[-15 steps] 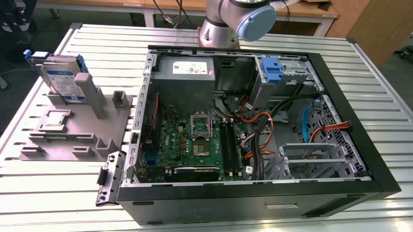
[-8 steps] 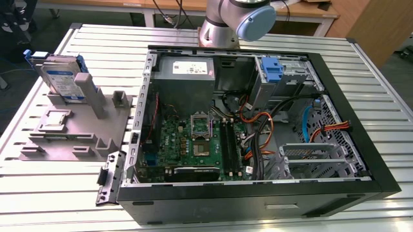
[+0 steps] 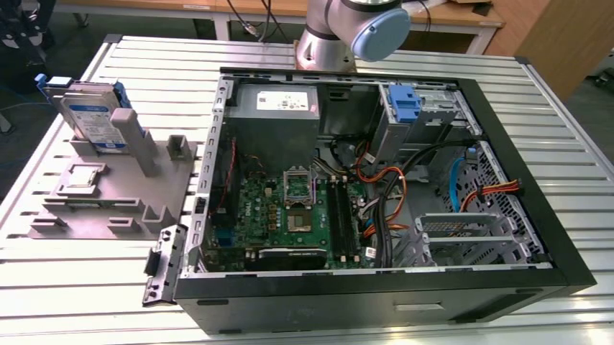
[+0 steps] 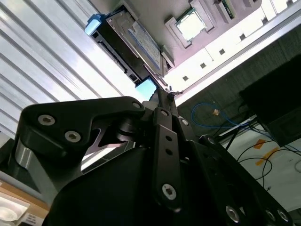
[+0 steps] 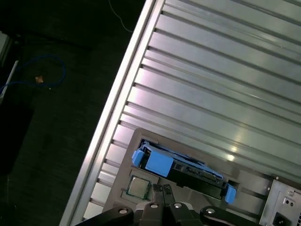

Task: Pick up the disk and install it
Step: 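Pick up the disk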

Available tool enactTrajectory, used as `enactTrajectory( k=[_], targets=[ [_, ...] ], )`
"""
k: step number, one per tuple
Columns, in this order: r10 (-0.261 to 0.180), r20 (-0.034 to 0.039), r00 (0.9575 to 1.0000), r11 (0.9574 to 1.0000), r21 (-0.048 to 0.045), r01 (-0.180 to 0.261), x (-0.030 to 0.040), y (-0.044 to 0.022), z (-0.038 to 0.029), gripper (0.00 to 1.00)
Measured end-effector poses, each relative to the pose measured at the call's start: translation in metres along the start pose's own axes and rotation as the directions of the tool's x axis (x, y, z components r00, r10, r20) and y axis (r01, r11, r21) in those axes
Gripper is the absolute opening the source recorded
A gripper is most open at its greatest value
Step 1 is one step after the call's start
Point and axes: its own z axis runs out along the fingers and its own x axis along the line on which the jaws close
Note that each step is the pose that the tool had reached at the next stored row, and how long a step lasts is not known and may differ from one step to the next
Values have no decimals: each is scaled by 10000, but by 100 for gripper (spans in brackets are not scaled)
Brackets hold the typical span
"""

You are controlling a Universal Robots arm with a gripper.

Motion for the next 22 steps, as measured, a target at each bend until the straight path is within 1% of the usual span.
enactTrajectory(
  k=[4, 6, 9, 11, 13, 15, 19, 22],
  targets=[
    [-13, -1, 10000, 10000, 0, 13, 0, 0, 0, 10],
    [-118, -5, 9999, 9999, -2, 118, 0, 0, 0, 10],
    [-519, -24, 9987, 9987, -10, 519, 0, 0, 0, 10],
    [-861, -39, 9963, 9963, -16, 861, 0, 0, 0, 10],
    [-1223, -57, 9925, 9925, -25, 1223, 0, 0, 0, 10],
    [-1579, -73, 9874, 9874, -33, 1579, 0, -1, 0, 10],
    [-2247, -103, 9744, 9744, -50, 2247, 0, 0, 0, 10],
    [-2682, -122, 9633, 9634, -63, 2682, 0, 0, 0, 10]
  ],
)
